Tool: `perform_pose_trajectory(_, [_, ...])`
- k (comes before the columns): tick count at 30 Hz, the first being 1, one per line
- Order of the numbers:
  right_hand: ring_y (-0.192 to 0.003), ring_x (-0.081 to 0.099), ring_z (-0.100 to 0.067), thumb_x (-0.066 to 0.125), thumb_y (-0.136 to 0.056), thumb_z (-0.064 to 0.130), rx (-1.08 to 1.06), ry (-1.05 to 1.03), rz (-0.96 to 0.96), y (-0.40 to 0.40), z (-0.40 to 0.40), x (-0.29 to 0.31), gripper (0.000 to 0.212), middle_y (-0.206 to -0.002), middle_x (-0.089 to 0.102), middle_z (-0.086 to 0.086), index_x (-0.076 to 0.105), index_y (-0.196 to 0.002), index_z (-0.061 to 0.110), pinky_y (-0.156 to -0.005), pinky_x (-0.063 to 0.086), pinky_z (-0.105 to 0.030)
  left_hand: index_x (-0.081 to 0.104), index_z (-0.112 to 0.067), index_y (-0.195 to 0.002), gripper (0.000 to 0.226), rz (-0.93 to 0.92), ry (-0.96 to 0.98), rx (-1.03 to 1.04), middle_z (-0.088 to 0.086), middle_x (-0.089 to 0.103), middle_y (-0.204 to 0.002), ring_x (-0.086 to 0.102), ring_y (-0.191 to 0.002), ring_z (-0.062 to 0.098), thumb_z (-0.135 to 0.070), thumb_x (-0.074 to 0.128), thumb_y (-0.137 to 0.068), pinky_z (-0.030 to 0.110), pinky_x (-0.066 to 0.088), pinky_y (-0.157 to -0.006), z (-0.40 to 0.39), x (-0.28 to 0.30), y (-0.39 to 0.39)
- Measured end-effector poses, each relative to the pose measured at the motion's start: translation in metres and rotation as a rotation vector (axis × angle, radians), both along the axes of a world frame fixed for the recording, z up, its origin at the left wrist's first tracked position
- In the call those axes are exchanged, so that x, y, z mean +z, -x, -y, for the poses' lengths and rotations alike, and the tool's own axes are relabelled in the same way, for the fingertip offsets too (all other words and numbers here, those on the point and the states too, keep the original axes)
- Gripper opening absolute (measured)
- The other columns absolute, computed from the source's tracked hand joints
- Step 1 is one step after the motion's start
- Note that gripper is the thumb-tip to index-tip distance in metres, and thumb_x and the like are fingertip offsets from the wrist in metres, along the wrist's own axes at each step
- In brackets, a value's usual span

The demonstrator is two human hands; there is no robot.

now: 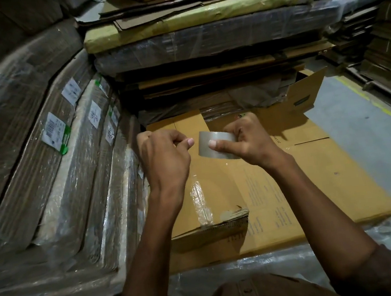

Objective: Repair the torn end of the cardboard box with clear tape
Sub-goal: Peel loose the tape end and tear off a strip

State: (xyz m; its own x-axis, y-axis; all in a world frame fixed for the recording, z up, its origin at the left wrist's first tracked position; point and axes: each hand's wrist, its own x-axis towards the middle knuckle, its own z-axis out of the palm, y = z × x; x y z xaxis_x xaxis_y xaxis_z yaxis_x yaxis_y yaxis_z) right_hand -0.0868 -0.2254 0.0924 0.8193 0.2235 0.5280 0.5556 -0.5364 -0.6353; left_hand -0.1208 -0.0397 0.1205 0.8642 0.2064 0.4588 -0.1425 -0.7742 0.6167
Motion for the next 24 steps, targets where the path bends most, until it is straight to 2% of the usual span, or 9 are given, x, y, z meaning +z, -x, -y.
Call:
perform_pose_trajectory(4, [-0.037, 0.035, -0.015, 0.061, -0.081, 0.065, -0.018, 0.068, -0.012, 0.001, -0.002, 0.003, 0.060, -0.042, 0.042, -0.004, 0.052, -0.046, 0.018, -0.043, 0.023, -0.029, 0.079, -0.018, -0.100, 0.016, -0.024, 0.107, 0.042, -0.003, 0.072, -0.100, 0.042, -0.117, 0.021, -0.031, 0.071, -0.093, 0.018, 0.021, -0.078, 0.004, -0.005, -0.004])
perform_pose_trajectory(9, [-0.050, 0.047, -0.030, 0.070, -0.080, 0.054, 0.278, 0.014, -0.241, 0.010, 0.009, 0.003, 0.052, -0.058, 0.051, -0.015, 0.060, -0.064, 0.005, -0.048, 0.030, -0.038, 0.080, -0.019, -0.103, 0.016, -0.032, 0.139, 0.014, -0.003, 0.075, -0.106, 0.052, -0.114, 0.026, -0.028, 0.071, -0.093, 0.015, 0.021, -0.076, 0.001, -0.017, -0.011])
perform_pose_trajectory(14, [-0.058, 0.060, -0.032, 0.071, -0.079, 0.047, 0.383, -0.121, -0.351, 0.014, 0.013, 0.011, 0.056, -0.072, 0.060, -0.026, 0.065, -0.082, -0.008, -0.050, 0.045, -0.030, 0.080, -0.019, -0.101, 0.015, 0.016, 0.073, 0.002, -0.007, 0.074, -0.104, 0.050, -0.113, 0.025, -0.027, 0.071, -0.092, 0.019, 0.029, -0.085, 0.000, -0.015, -0.010])
perform_pose_trajectory(16, [-0.060, 0.066, -0.028, 0.070, -0.078, 0.050, 0.352, -0.119, -0.362, 0.016, 0.015, 0.013, 0.058, -0.075, 0.065, -0.023, 0.067, -0.085, -0.007, -0.048, 0.051, -0.030, 0.082, -0.018, -0.094, 0.009, 0.057, 0.042, -0.067, -0.004, 0.076, -0.095, 0.060, -0.103, 0.023, -0.021, 0.075, -0.088, 0.031, 0.045, -0.086, -0.004, -0.017, -0.015])
perform_pose_trajectory(17, [-0.060, 0.066, -0.026, 0.069, -0.077, 0.053, 0.317, -0.077, -0.348, 0.015, 0.016, 0.014, 0.058, -0.074, 0.066, -0.020, 0.068, -0.084, -0.004, -0.047, 0.051, -0.032, 0.082, -0.016, -0.092, 0.008, 0.060, 0.049, -0.102, -0.003, 0.077, -0.092, 0.064, -0.095, 0.019, -0.018, 0.076, -0.087, 0.032, 0.050, -0.082, -0.005, -0.018, -0.016])
perform_pose_trajectory(18, [-0.059, 0.065, -0.025, 0.068, -0.077, 0.056, 0.278, -0.012, -0.329, 0.014, 0.017, 0.013, 0.056, -0.073, 0.066, -0.016, 0.069, -0.082, 0.000, -0.048, 0.051, -0.036, 0.082, -0.014, -0.091, 0.008, 0.045, 0.058, -0.127, -0.002, 0.078, -0.091, 0.065, -0.089, 0.014, -0.016, 0.076, -0.087, 0.025, 0.051, -0.077, -0.003, -0.018, -0.015])
perform_pose_trajectory(20, [-0.056, 0.063, -0.026, 0.069, -0.080, 0.054, 0.219, 0.104, -0.310, 0.010, 0.017, 0.010, 0.050, -0.069, 0.065, -0.013, 0.069, -0.077, 0.004, -0.047, 0.048, -0.040, 0.081, -0.011, -0.094, 0.009, 0.011, 0.035, -0.141, 0.001, 0.078, -0.093, 0.062, -0.080, 0.005, -0.014, 0.075, -0.088, 0.009, 0.040, -0.066, 0.002, -0.020, -0.009])
perform_pose_trajectory(21, [-0.054, 0.061, -0.026, 0.070, -0.081, 0.050, 0.202, 0.144, -0.309, 0.008, 0.018, 0.007, 0.047, -0.067, 0.064, -0.013, 0.068, -0.074, 0.005, -0.046, 0.046, -0.040, 0.081, -0.011, -0.095, 0.010, 0.000, 0.020, -0.135, 0.001, 0.079, -0.094, 0.060, -0.079, 0.004, -0.014, 0.075, -0.089, 0.007, 0.036, -0.063, 0.004, -0.023, -0.007])
perform_pose_trajectory(24, [-0.049, 0.054, -0.026, 0.073, -0.084, 0.045, 0.139, 0.277, -0.312, 0.005, 0.023, -0.004, 0.044, -0.061, 0.060, -0.014, 0.061, -0.064, 0.007, -0.045, 0.038, -0.039, 0.081, -0.013, -0.095, 0.010, -0.058, 0.006, -0.080, 0.002, 0.079, -0.093, 0.058, -0.076, 0.006, -0.018, 0.076, -0.088, 0.017, 0.037, -0.061, 0.005, -0.030, -0.002])
